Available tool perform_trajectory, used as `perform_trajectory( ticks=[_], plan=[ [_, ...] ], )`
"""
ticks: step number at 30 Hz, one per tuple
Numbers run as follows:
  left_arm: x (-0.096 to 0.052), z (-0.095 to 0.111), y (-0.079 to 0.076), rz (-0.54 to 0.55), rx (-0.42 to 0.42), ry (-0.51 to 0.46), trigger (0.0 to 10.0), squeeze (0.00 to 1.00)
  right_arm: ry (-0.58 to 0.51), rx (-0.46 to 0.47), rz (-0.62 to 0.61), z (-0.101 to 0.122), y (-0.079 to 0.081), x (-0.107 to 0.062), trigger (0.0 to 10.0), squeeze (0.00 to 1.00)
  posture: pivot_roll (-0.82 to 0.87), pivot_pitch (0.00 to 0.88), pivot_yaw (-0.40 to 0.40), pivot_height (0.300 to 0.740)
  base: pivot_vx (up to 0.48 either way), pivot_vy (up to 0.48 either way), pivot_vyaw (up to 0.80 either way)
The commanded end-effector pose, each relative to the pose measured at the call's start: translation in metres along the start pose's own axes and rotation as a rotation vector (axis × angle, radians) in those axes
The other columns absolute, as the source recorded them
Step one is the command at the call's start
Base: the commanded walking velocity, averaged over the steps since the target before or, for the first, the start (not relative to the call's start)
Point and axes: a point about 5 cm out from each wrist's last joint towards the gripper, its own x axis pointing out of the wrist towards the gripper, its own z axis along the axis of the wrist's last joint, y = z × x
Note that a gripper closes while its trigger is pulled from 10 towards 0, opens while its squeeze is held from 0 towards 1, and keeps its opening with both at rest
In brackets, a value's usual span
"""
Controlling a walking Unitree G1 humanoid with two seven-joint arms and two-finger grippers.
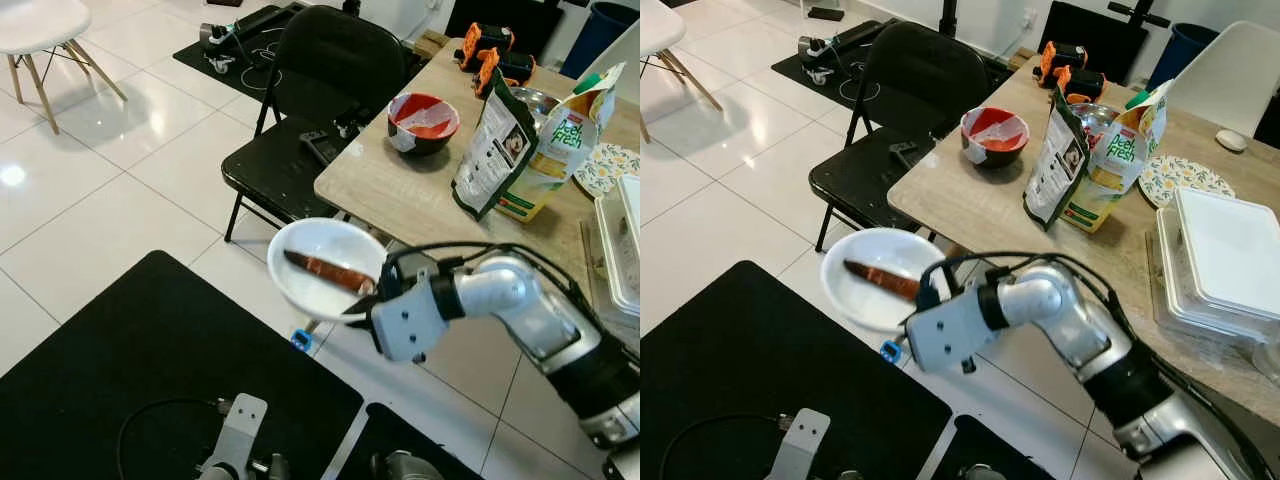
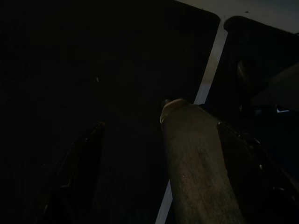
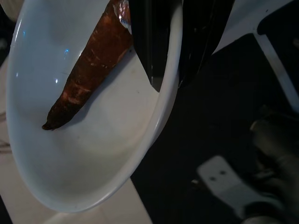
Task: Restocking fridge
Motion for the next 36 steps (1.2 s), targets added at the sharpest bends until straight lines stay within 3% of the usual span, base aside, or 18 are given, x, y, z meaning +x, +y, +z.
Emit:
perform_trajectory(
  ticks=[1,8,15,18,19,23,24,25,26,29,30,32,33,34,36],
  plan=[
    [-0.006,-0.032,-0.014,-0.057,0.01,0.14,10.0,0.0,0.02,-0.038,0.036,0.0,0.012,0.005,0.0,0.0,-0.04,0.101,-0.083,0.74,0.0,0.0,0.0],
    [-0.006,-0.031,-0.014,-0.054,0.014,0.14,10.0,0.0,0.157,-0.005,0.069,-0.02,0.041,0.009,0.0,0.0,-0.04,0.092,-0.084,0.74,0.0,0.0,0.0],
    [-0.005,-0.03,-0.013,-0.05,0.016,0.139,10.0,0.0,0.275,0.121,0.039,-0.047,0.068,0.006,0.0,0.0,-0.04,0.087,-0.084,0.74,0.0,0.0,0.0],
    [-0.005,-0.029,-0.013,-0.046,0.016,0.139,10.0,0.0,0.364,0.252,0.011,-0.069,0.097,0.006,0.0,0.0,-0.04,0.084,-0.078,0.74,0.0,0.0,0.0],
    [-0.005,-0.029,-0.013,-0.046,0.016,0.139,10.0,0.0,0.364,0.252,0.011,-0.069,0.097,0.006,0.0,0.0,-0.04,0.084,-0.078,0.74,0.0,0.0,0.0],
    [-0.005,-0.029,-0.01,-0.037,0.015,0.14,10.0,0.0,0.525,0.449,-0.032,-0.098,0.145,0.003,0.0,0.0,-0.04,0.076,-0.071,0.74,0.0,0.0,0.0],
    [-0.005,-0.029,-0.01,-0.037,0.015,0.14,10.0,0.0,0.525,0.449,-0.032,-0.098,0.145,0.003,0.0,0.0,-0.04,0.076,-0.071,0.74,0.0,0.0,0.0],
    [-0.005,-0.029,-0.009,-0.034,0.014,0.14,10.0,0.0,0.58,0.507,-0.042,-0.105,0.163,0.002,0.0,0.0,-0.03,0.075,-0.068,0.74,0.0,0.0,0.0],
    [-0.005,-0.029,-0.009,-0.034,0.014,0.14,10.0,0.0,0.58,0.507,-0.042,-0.105,0.163,0.002,0.0,0.0,-0.03,0.075,-0.068,0.74,0.0,0.0,0.0],
    [-0.006,-0.029,-0.006,-0.026,0.017,0.142,10.0,0.0,0.699,0.703,-0.093,-0.115,0.206,-0.004,0.0,0.0,-0.03,0.069,-0.061,0.74,0.0,0.0,0.0],
    [-0.006,-0.029,-0.006,-0.026,0.017,0.142,10.0,0.0,0.699,0.703,-0.093,-0.115,0.206,-0.004,0.0,0.0,-0.03,0.069,-0.061,0.74,0.0,0.0,0.0],
    [-0.005,-0.028,-0.005,-0.022,0.019,0.141,10.0,0.0,0.751,0.783,-0.125,-0.117,0.221,-0.008,0.0,0.0,-0.04,0.069,-0.057,0.74,0.0,0.0,0.0],
    [-0.005,-0.027,-0.004,-0.018,0.02,0.14,10.0,0.0,0.79,0.873,-0.183,-0.119,0.231,-0.012,0.0,0.0,-0.03,0.066,-0.057,0.74,0.0,0.0,0.0],
    [-0.005,-0.026,-0.002,-0.011,0.02,0.139,10.0,0.0,0.873,1.051,-0.302,-0.121,0.25,-0.021,1.3,0.0,-0.03,0.063,-0.056,0.74,0.0,0.0,0.0],
    [-0.005,-0.026,-0.002,-0.011,0.02,0.139,10.0,0.0,0.873,1.051,-0.302,-0.121,0.25,-0.021,1.3,0.0,-0.03,0.063,-0.056,0.74,0.0,0.0,0.0]
  ],
)
